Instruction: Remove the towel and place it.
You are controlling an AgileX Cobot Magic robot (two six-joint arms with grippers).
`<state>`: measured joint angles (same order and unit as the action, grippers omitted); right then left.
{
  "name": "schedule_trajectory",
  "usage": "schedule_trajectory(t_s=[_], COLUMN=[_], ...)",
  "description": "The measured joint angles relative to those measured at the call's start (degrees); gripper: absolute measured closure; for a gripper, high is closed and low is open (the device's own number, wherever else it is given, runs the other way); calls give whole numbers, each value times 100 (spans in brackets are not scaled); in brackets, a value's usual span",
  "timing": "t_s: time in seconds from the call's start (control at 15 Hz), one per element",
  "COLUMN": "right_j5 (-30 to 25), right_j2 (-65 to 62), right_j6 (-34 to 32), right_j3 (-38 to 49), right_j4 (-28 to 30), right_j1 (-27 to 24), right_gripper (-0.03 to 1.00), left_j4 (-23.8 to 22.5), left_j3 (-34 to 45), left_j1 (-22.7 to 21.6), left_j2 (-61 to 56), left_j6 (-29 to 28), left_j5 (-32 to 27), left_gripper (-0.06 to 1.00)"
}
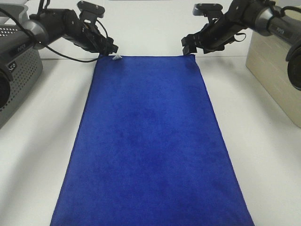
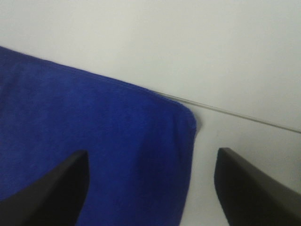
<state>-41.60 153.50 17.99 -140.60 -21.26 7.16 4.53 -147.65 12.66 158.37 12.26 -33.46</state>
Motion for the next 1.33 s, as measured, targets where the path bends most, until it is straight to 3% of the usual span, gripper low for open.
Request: schedule_trajectory(t_s=[0.13,0.2,0.27,0.4,0.6,0.73,0.93,1.07,1.33], right_j5=[-963,-1805,-2326,-2733,-2796,-2813,-2813,-2807,-2802], right_j2=[-516,-917,-1243,-1851,-2601,-2899,-3673,-4206,-6600], right_j6=[-138,-286,-464,-922,-1261,-1352,-1352,-1352,-1335], right_j3=[0,0,0,0,0,63,1129,1914,4899], right_j4=[-103,-109,-109,74,619,705,785,911,1031], right_j1=[0,0,0,0,-34,-241,-688,-739,-728], right_gripper=[19,15,15,14,14,14,14,15,17], left_j4=[0,0,-23,-390,-693,-722,-395,-292,-596], left_j3=[0,0,0,0,0,6,527,1100,3873], left_j1=[0,0,0,0,-327,-773,-1432,-1501,-1501], left_j2=[-435,-837,-1134,-1667,-2349,-2670,-3151,-3547,-5558], left_j6=[-269,-596,-762,-1066,-1415,-1524,-1530,-1455,-1301], left_j5=[-1106,-2183,-2848,-3529,-3581,-3581,-3598,-3598,-3592], left_gripper=[21,19,19,19,18,18,18,18,18])
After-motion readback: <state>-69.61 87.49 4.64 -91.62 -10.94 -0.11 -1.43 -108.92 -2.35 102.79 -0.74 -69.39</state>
